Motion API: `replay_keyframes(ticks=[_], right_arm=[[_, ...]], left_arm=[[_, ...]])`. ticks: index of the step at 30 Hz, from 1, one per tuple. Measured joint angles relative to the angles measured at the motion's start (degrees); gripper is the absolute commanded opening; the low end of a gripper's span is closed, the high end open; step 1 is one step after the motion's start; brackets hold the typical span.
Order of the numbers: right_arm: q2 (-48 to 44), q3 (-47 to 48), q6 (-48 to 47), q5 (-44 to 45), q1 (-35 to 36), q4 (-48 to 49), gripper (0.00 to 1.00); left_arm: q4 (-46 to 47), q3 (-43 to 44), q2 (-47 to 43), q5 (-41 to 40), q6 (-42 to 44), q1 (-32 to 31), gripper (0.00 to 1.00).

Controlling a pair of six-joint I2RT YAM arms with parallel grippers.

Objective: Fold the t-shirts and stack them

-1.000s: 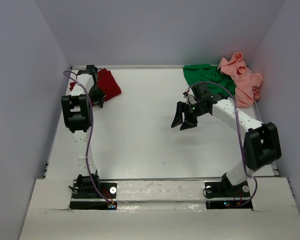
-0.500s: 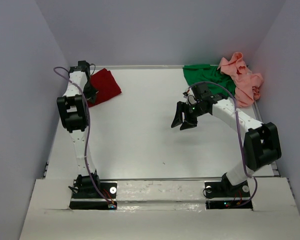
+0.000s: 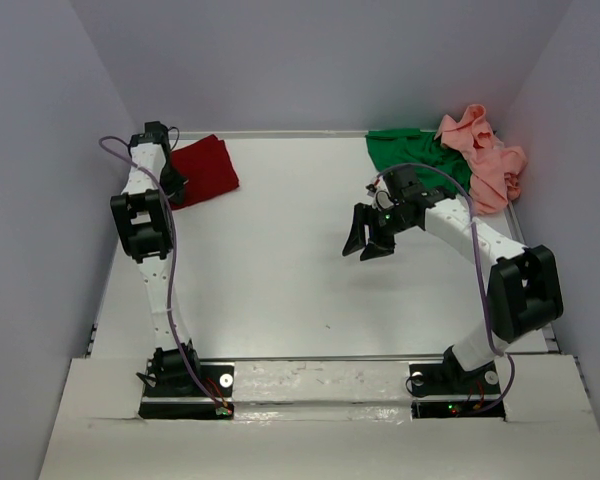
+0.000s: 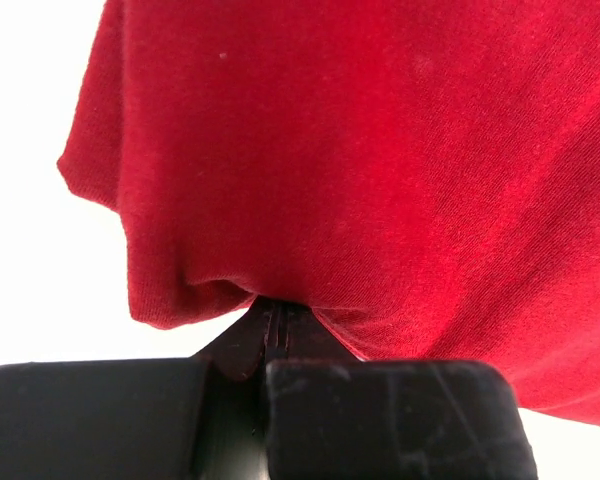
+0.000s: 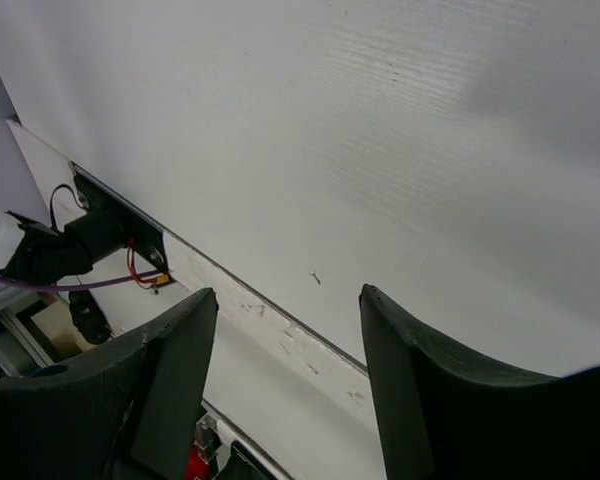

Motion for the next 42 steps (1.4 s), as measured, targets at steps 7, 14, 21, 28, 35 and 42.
replay_keyframes(ticks=[7,14,21,28,35,42], right_arm=[[-1.73,-0.63,0.00,0.00,0.00,0.09,0.65],[-3.15,-1.14,0.02,0.00,0.00,-0.02,0.65],[-4.22,-1.14,0.02,0.00,0.00,-0.04,0.65],[-4.33,-1.14,0.00,-0.04,0.00,-0.07,0.65],[-3.56,-0.98,-0.13,-0.44,0.00,-0.09,0.65],[1.14,2.10,-1.07,-0.72,0.00,-0.46,0.69]], left_arm=[[4.11,0.31,0.17,2.38,-0.92,1.38,0.00],[10.12,1.86,1.44,5.64,-3.10,3.85,0.00],[14.99,4.83,3.91,8.66,-4.96,6.97,0.00],[19.65,4.83,4.31,11.87,-5.57,8.02,0.00],[24.33,-2.19,0.07,14.47,-2.82,7.17,0.35],[25.33,-11.13,-15.78,13.68,2.43,3.91,0.99]])
